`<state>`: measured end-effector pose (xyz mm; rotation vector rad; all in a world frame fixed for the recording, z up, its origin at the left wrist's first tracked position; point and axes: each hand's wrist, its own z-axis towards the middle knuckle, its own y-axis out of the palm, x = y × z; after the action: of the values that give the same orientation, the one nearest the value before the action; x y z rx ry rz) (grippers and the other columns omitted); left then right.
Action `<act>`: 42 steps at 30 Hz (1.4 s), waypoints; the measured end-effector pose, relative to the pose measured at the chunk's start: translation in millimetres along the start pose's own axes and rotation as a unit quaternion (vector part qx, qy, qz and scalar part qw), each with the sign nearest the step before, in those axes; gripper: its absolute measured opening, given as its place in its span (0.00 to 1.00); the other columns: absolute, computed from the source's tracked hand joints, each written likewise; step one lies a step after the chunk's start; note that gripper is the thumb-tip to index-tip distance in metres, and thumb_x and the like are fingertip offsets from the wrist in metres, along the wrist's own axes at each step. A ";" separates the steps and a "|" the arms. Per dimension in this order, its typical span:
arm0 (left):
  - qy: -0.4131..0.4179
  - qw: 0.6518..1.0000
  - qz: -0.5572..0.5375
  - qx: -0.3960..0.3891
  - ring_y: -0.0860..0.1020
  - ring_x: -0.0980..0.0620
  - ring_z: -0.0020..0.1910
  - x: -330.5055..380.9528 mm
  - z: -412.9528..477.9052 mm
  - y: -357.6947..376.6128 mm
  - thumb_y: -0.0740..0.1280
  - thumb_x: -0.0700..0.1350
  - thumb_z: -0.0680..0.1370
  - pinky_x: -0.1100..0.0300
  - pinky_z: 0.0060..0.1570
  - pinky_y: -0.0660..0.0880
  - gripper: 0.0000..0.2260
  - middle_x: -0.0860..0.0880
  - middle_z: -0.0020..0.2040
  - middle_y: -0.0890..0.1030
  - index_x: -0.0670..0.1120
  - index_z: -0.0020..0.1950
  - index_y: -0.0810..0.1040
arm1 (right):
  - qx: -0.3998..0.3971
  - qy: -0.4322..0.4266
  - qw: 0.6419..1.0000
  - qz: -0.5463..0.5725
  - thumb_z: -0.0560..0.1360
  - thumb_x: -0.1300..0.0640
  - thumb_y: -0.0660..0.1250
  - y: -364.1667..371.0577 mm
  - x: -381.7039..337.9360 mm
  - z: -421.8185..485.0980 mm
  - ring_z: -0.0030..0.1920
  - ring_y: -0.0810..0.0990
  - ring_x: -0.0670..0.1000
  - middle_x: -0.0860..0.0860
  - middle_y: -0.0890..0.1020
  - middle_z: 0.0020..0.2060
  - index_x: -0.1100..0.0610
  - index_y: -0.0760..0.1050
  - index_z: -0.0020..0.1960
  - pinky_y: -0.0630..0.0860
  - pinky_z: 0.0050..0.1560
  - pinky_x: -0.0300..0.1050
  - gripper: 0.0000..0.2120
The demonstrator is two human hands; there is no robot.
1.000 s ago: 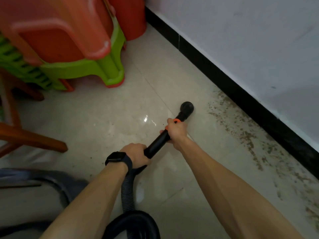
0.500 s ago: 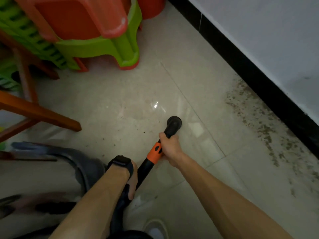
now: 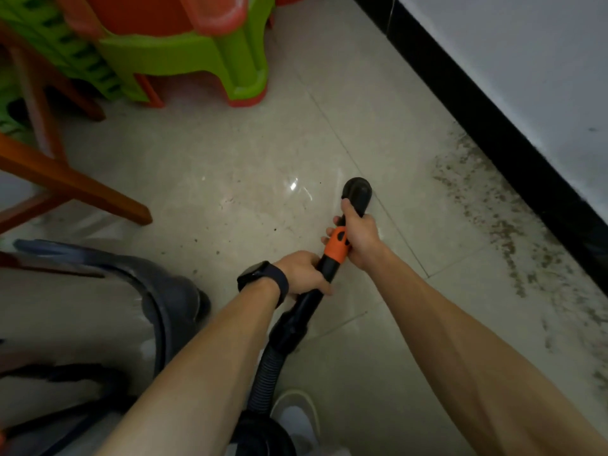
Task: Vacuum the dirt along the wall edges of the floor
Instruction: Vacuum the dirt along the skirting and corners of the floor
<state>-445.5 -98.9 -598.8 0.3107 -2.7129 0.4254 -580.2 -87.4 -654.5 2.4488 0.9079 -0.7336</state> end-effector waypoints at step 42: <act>-0.012 0.959 -0.031 0.280 0.77 0.48 0.41 -55.8 -26.6 33.8 0.60 0.62 0.78 0.57 0.39 0.70 0.16 0.50 0.43 0.77 0.52 0.57 0.71 | -0.128 0.060 0.952 -0.271 0.84 0.42 0.61 66.8 -6.4 1.0 0.41 0.83 0.52 0.52 0.80 0.45 0.57 0.69 0.58 0.80 0.56 0.56 0.17</act>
<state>-395.3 -49.9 -605.8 0.5485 -2.5441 1.1782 -538.6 -137.4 -638.0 2.0412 1.6471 -0.5903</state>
